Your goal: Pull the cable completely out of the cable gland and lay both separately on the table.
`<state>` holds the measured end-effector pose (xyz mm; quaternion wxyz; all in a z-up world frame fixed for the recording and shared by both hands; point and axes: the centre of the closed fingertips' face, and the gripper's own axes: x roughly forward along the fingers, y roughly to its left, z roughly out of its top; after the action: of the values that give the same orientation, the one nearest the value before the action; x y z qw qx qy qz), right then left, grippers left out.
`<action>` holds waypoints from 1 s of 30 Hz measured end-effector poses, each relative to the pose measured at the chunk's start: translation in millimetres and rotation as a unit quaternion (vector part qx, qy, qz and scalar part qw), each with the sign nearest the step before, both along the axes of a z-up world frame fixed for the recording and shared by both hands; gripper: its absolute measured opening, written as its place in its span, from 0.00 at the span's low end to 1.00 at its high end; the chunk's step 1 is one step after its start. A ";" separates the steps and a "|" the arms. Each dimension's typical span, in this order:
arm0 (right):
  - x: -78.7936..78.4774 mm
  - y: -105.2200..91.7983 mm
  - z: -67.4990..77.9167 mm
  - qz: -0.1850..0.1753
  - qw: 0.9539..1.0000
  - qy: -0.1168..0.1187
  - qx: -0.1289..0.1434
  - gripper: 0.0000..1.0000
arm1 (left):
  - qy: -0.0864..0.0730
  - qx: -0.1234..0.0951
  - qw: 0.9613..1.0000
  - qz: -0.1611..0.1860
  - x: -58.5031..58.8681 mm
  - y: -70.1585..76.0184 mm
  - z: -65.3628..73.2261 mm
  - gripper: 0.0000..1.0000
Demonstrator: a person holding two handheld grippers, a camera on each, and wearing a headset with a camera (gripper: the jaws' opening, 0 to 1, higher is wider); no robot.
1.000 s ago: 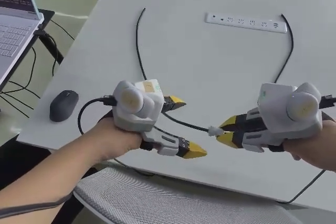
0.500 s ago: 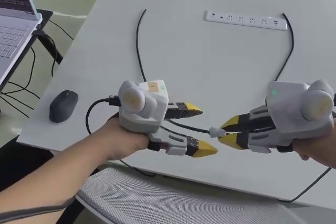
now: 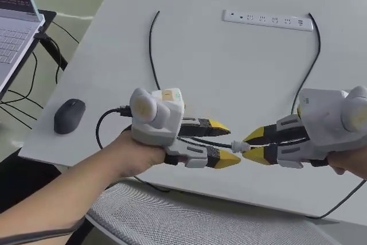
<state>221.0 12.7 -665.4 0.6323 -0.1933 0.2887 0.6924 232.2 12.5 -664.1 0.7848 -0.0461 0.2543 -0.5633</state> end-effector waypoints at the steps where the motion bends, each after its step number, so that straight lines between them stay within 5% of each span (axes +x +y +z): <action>1: -0.3 -0.2 -0.1 0.000 1.000 0.001 0.000 0.07 | 0.000 0.000 1.000 -0.001 -0.2 -0.1 -0.2 0.35; 13: -4.5 -2.9 3.5 0.010 1.000 0.013 0.014 0.07 | 0.006 -0.008 1.000 -0.014 -6.0 -6.9 -0.4 0.21; 30: -1.6 -8.0 -0.6 0.027 0.999 0.016 0.020 0.06 | 0.000 -0.014 0.999 -0.034 -6.4 -13.1 1.0 0.16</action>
<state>219.4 4.7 -666.0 0.6123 -0.1771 0.2793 0.7181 225.8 -0.5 -663.1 0.7645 -0.0487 0.2477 -0.5931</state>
